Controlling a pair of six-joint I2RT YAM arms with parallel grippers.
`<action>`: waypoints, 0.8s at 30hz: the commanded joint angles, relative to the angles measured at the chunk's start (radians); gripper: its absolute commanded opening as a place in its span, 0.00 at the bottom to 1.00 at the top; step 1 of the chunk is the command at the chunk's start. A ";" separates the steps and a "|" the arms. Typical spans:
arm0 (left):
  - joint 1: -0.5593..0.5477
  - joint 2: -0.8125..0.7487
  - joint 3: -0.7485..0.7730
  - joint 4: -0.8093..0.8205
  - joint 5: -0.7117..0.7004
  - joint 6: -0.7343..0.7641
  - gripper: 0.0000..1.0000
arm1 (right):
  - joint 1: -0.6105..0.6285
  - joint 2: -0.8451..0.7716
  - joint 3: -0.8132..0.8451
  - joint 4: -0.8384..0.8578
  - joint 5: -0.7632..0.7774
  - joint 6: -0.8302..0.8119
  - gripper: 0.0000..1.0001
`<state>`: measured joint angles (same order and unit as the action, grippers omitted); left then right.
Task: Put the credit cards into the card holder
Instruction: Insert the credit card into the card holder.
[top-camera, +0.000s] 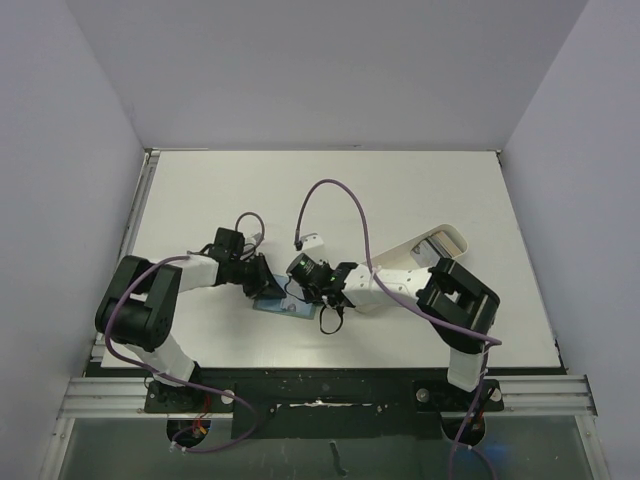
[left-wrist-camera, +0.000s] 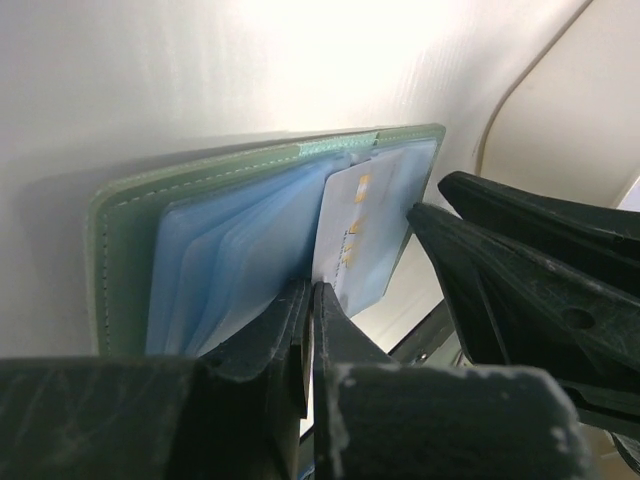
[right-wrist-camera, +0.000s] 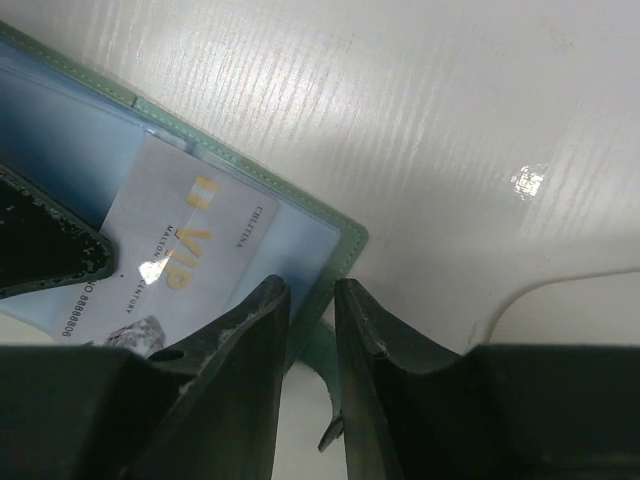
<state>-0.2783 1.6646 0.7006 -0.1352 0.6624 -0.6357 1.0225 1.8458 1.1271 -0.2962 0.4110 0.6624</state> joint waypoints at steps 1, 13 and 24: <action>-0.050 -0.025 -0.026 0.088 -0.050 -0.067 0.02 | 0.013 -0.106 -0.016 -0.012 0.033 0.010 0.28; -0.127 -0.121 -0.039 0.107 -0.189 -0.142 0.20 | 0.029 -0.169 -0.059 -0.055 0.061 0.043 0.27; -0.130 -0.165 -0.039 0.140 -0.203 -0.173 0.31 | 0.038 -0.178 -0.094 -0.067 0.107 0.093 0.25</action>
<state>-0.4049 1.5185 0.6579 -0.0532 0.4522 -0.7872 1.0550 1.7123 1.0317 -0.3737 0.4572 0.7242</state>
